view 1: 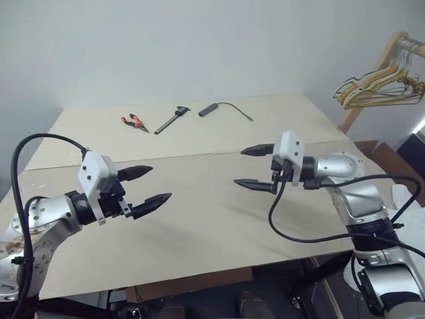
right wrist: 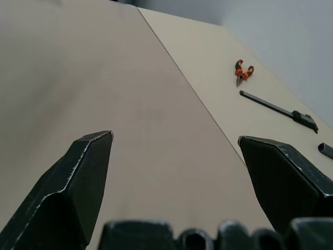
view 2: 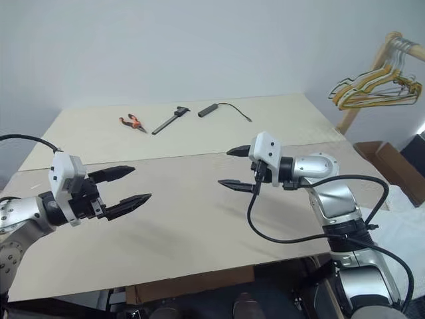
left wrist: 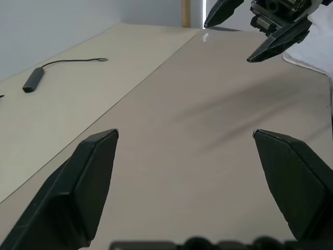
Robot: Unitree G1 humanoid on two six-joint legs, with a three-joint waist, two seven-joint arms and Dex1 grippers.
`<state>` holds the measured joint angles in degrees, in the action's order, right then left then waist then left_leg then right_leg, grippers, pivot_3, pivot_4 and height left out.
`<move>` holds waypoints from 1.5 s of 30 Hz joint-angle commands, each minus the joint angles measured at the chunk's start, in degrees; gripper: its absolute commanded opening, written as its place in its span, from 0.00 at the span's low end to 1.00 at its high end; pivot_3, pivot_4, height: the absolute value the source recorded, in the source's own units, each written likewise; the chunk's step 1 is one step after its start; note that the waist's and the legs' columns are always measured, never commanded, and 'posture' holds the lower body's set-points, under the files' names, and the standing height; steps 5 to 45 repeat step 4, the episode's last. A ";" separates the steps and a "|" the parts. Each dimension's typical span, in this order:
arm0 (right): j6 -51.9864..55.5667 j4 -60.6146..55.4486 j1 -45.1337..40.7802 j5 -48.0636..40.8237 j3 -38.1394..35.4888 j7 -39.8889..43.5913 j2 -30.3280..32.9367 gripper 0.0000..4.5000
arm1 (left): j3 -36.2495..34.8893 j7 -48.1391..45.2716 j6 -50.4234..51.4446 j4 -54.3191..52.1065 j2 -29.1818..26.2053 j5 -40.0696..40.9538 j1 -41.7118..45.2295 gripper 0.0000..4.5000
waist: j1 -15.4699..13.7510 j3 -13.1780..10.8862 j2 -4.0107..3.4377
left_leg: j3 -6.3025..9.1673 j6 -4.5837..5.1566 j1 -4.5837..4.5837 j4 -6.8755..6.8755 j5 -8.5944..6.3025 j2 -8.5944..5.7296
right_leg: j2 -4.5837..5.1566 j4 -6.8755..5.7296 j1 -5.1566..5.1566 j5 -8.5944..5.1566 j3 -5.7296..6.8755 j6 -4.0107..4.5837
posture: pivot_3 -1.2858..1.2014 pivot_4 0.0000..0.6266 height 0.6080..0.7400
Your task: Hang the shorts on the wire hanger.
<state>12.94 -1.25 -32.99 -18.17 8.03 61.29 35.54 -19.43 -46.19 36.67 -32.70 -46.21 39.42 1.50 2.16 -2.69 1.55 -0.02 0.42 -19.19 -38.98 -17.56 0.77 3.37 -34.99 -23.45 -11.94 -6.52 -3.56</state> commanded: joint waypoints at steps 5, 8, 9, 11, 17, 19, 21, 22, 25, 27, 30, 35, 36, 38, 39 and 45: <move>0.40 -4.41 1.14 -0.85 -3.12 -0.62 1.81 1.00 | 2.96 2.65 -2.78 0.16 0.22 -4.62 2.47 1.00 | -0.99 0.00 0.00 | -0.01 0.00 0.00 0.00 0.00 0.00 | -0.02 0.01 0.01 0.00 0.02 0.02 | 0.54 0.00 1.00; 0.40 -4.41 1.14 -0.85 -3.12 -0.62 1.81 1.00 | 2.96 2.65 -2.78 0.16 0.22 -4.62 2.47 1.00 | -0.99 0.00 0.00 | -0.01 0.00 0.00 0.00 0.00 0.00 | -0.02 0.01 0.01 0.00 0.02 0.02 | 0.54 0.00 1.00; 0.40 -4.41 1.14 -0.85 -3.12 -0.62 1.81 1.00 | 2.96 2.65 -2.78 0.16 0.22 -4.62 2.47 1.00 | -0.99 0.00 0.00 | -0.01 0.00 0.00 0.00 0.00 0.00 | -0.02 0.01 0.01 0.00 0.02 0.02 | 0.54 0.00 1.00; 0.40 -4.41 1.14 -0.85 -3.12 -0.62 1.81 1.00 | 2.96 2.65 -2.78 0.16 0.22 -4.62 2.47 1.00 | -0.99 0.00 0.00 | -0.01 0.00 0.00 0.00 0.00 0.00 | -0.02 0.01 0.01 0.00 0.02 0.02 | 0.54 0.00 1.00; 0.40 -4.41 1.14 -0.85 -3.12 -0.62 1.81 1.00 | 2.96 2.65 -2.78 0.16 0.22 -4.62 2.47 1.00 | -0.99 0.00 0.00 | -0.01 0.00 0.00 0.00 0.00 0.00 | -0.02 0.01 0.01 0.00 0.02 0.02 | 0.54 0.00 1.00; 0.40 -4.41 1.14 -0.85 -3.12 -0.62 1.81 1.00 | 2.96 2.65 -2.78 0.16 0.22 -4.62 2.47 1.00 | -0.99 0.00 0.00 | -0.01 0.00 0.00 0.00 0.00 0.00 | -0.02 0.01 0.01 0.00 0.02 0.02 | 0.54 0.00 1.00; 0.40 -4.41 1.14 -0.85 -3.12 -0.62 1.81 1.00 | 2.96 2.65 -2.78 0.16 0.22 -4.62 2.47 1.00 | -0.99 0.00 0.00 | -0.01 0.00 0.00 0.00 0.00 0.00 | -0.02 0.01 0.01 0.00 0.02 0.02 | 0.54 0.00 1.00; 0.40 -4.41 1.14 -0.85 -3.12 -0.62 1.81 1.00 | 2.96 2.65 -2.78 0.16 0.22 -4.62 2.47 1.00 | -0.99 0.00 0.00 | -0.01 0.00 0.00 0.00 0.00 0.00 | -0.02 0.01 0.01 0.00 0.02 0.02 | 0.54 0.00 1.00; 0.40 -4.41 1.14 -0.85 -3.12 -0.62 1.81 1.00 | 2.96 2.65 -2.78 0.16 0.22 -4.62 2.47 1.00 | -0.99 0.00 0.00 | -0.01 0.00 0.00 0.00 0.00 0.00 | -0.02 0.01 0.01 0.00 0.02 0.02 | 0.54 0.00 1.00; 0.40 -4.41 1.14 -0.85 -3.12 -0.62 1.81 1.00 | 2.96 2.65 -2.78 0.16 0.22 -4.62 2.47 1.00 | -0.99 0.00 0.00 | -0.01 0.00 0.00 0.00 0.00 0.00 | -0.02 0.01 0.01 0.00 0.02 0.02 | 0.54 0.00 1.00; 0.40 -4.41 1.14 -0.85 -3.12 -0.62 1.81 1.00 | 2.96 2.65 -2.78 0.16 0.22 -4.62 2.47 1.00 | -0.99 0.00 0.00 | -0.01 0.00 0.00 0.00 0.00 0.00 | -0.02 0.01 0.01 0.00 0.02 0.02 | 0.54 0.00 1.00; 0.40 -4.41 1.14 -0.85 -3.12 -0.62 1.81 1.00 | 2.96 2.65 -2.78 0.16 0.22 -4.62 2.47 1.00 | -0.99 0.00 0.00 | -0.01 0.00 0.00 0.00 0.00 0.00 | -0.02 0.01 0.01 0.00 0.02 0.02 | 0.54 0.00 1.00; 0.40 -4.41 1.14 -0.85 -3.12 -0.62 1.81 1.00 | 2.96 2.65 -2.78 0.16 0.22 -4.62 2.47 1.00 | -0.99 0.00 0.00 | -0.01 0.00 0.00 0.00 0.00 0.00 | -0.02 0.01 0.01 0.00 0.02 0.02 | 0.54 0.00 1.00; 0.40 -4.41 1.14 -0.85 -3.12 -0.62 1.81 1.00 | 2.96 2.65 -2.78 0.16 0.22 -4.62 2.47 1.00 | -0.99 0.00 0.00 | -0.01 0.00 0.00 0.00 0.00 0.00 | -0.02 0.01 0.01 0.00 0.02 0.02 | 0.54 0.00 1.00; 0.40 -4.41 1.14 -0.85 -3.12 -0.62 1.81 1.00 | 2.96 2.65 -2.78 0.16 0.22 -4.62 2.47 1.00 | -0.99 0.00 0.00 | -0.01 0.00 0.00 0.00 0.00 0.00 | -0.02 0.01 0.01 0.00 0.02 0.02 | 0.54 0.00 1.00; 0.40 -4.41 1.14 -0.85 -3.12 -0.62 1.81 1.00 | 2.96 2.65 -2.78 0.16 0.22 -4.62 2.47 1.00 | -0.99 0.00 0.00 | -0.01 0.00 0.00 0.00 0.00 0.00 | -0.02 0.01 0.01 0.00 0.02 0.02 | 0.54 0.00 1.00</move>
